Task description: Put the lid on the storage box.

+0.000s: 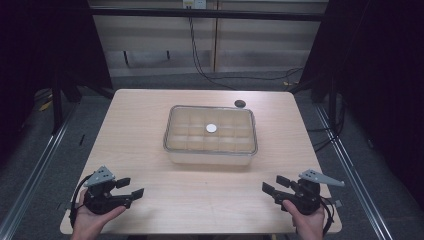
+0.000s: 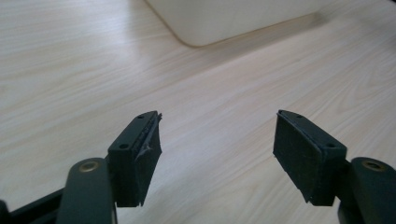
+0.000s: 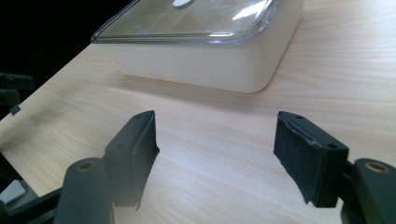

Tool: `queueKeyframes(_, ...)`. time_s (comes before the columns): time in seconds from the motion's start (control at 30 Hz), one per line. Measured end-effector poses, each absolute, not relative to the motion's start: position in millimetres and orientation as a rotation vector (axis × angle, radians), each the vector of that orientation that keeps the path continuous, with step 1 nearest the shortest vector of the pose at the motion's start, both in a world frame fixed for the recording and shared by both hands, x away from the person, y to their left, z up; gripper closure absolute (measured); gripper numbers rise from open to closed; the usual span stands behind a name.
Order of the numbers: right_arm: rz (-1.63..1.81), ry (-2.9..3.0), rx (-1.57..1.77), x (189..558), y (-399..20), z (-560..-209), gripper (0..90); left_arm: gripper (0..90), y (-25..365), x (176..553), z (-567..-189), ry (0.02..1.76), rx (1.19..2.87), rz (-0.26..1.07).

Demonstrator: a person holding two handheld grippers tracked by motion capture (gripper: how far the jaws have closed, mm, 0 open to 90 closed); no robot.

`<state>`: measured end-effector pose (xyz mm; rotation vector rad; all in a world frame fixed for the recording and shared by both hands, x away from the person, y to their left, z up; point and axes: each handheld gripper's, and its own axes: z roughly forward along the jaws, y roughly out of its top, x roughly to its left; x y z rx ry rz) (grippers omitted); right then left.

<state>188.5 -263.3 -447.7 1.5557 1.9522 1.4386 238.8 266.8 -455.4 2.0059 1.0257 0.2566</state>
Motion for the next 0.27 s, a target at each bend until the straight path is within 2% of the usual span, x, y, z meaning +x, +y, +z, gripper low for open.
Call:
queueKeyframes(0.07, 1.444, 1.908, 1.573, 184, -267, -452, 29.0, 29.7, 268, 238, -462, 1.045, 2.017, 0.293)
queueKeyframes(0.27, 1.379, 1.959, 1.6, 182, -266, -466, 26.6, 28.6, 270, 247, -471, 1.087, 2.023, 0.264)
